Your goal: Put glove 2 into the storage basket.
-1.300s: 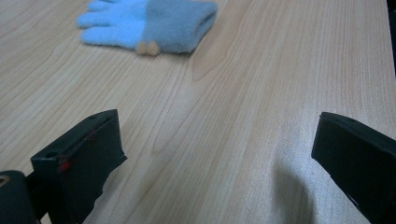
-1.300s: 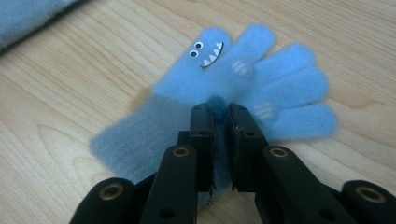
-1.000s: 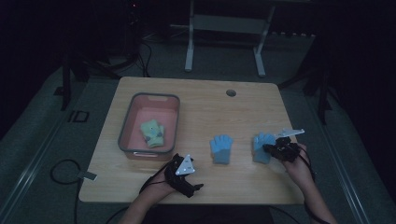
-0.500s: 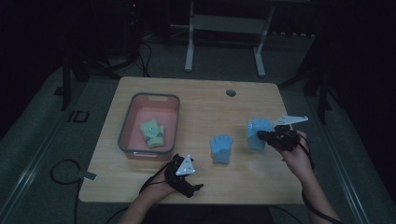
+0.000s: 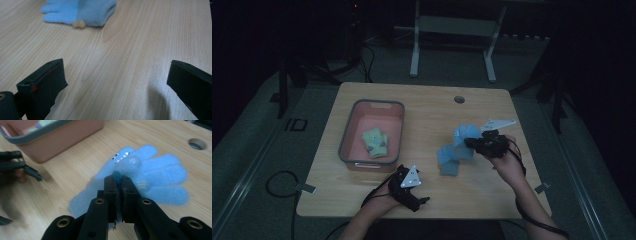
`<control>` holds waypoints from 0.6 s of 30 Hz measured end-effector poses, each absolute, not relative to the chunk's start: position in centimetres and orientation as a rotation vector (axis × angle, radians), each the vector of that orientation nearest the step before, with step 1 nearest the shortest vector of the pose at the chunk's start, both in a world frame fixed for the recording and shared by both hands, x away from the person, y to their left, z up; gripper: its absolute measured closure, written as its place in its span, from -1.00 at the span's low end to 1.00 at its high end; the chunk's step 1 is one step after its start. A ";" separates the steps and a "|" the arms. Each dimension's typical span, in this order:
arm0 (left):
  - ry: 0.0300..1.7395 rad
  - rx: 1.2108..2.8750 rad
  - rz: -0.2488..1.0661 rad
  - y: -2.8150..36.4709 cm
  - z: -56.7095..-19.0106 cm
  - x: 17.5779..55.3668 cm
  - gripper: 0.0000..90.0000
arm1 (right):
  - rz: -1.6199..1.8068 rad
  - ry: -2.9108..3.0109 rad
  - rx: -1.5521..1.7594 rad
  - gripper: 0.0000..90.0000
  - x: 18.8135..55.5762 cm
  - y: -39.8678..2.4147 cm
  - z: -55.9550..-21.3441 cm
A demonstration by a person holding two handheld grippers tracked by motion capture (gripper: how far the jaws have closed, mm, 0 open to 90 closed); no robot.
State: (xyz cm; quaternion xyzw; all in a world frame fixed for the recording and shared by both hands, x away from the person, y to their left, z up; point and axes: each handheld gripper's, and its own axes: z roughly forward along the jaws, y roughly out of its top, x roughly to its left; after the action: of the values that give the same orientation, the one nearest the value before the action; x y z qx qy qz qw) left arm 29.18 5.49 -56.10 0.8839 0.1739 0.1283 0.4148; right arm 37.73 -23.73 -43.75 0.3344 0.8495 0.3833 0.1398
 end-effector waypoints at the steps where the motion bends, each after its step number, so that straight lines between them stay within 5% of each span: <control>1: 0.436 2.220 0.323 5.5 -56.1 29.2 -0.96 | 1.104 2.460 0.967 0.88 37.8 -23.4 -43.9; 18: 0.436 2.225 0.327 5.5 -56.1 29.2 -0.96 | 1.042 2.644 0.956 0.87 38.6 -20.2 -49.5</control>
State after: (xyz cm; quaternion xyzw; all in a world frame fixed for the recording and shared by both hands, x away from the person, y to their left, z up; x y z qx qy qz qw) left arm 29.18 5.49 -56.12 0.8848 0.1734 0.1301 0.4125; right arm 38.59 -20.15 -49.47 0.3180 0.8796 0.3465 0.0713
